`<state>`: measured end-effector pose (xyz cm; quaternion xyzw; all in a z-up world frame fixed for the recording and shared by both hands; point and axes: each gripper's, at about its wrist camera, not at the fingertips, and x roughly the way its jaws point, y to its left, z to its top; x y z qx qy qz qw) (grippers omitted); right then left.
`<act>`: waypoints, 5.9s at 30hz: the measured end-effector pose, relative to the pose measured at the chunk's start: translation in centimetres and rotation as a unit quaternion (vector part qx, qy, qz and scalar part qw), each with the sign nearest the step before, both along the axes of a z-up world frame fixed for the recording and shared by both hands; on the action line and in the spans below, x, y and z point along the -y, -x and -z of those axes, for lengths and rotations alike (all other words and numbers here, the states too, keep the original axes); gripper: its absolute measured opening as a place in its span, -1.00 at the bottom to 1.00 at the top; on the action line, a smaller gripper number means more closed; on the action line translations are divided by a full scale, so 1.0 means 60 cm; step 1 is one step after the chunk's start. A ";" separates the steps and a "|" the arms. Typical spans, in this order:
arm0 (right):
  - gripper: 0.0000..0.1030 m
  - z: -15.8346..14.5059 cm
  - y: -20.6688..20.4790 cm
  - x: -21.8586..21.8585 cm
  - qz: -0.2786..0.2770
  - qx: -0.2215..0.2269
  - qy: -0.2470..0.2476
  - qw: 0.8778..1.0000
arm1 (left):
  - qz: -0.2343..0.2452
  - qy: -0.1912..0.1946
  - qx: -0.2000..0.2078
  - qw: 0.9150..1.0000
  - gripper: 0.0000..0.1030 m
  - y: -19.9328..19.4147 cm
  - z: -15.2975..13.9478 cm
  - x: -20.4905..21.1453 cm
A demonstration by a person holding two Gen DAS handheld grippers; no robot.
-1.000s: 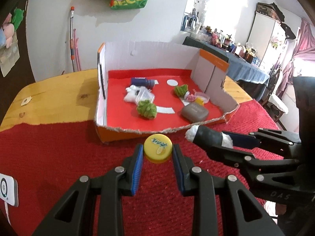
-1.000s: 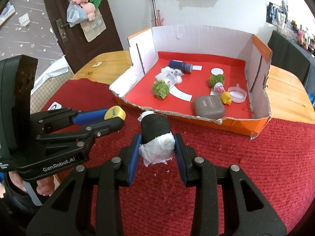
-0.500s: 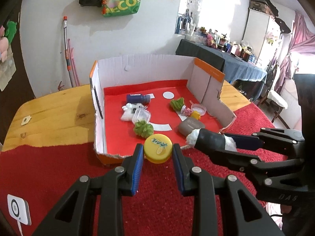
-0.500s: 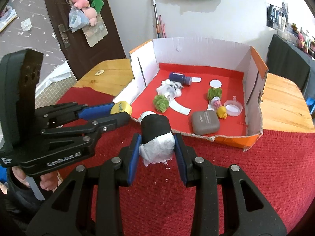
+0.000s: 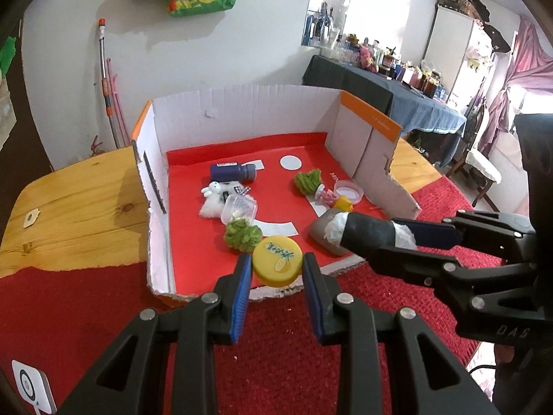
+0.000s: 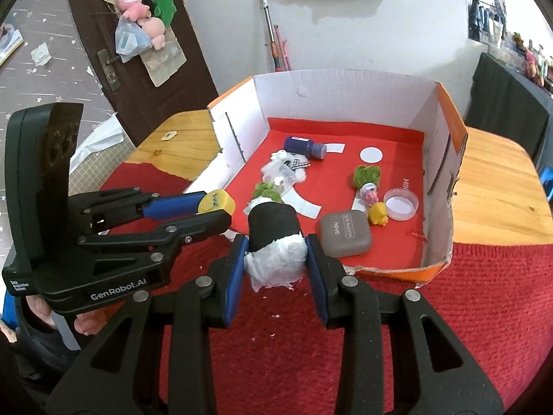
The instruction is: Organize objects
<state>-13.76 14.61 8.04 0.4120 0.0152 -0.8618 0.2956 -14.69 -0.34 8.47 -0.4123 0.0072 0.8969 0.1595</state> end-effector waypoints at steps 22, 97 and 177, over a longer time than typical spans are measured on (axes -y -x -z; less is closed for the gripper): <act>-0.37 0.060 0.093 0.033 -0.050 0.112 -0.019 0.992 | 0.042 0.045 0.090 0.994 -0.39 0.076 0.057 0.000; -0.07 0.086 0.079 -0.019 0.061 0.019 -0.055 0.996 | -0.031 0.052 0.032 0.998 0.02 0.114 0.077 -0.007; 0.62 0.065 -0.053 -0.064 0.172 -0.084 -0.038 0.981 | -0.129 0.023 -0.055 0.990 1.00 -0.006 0.069 0.026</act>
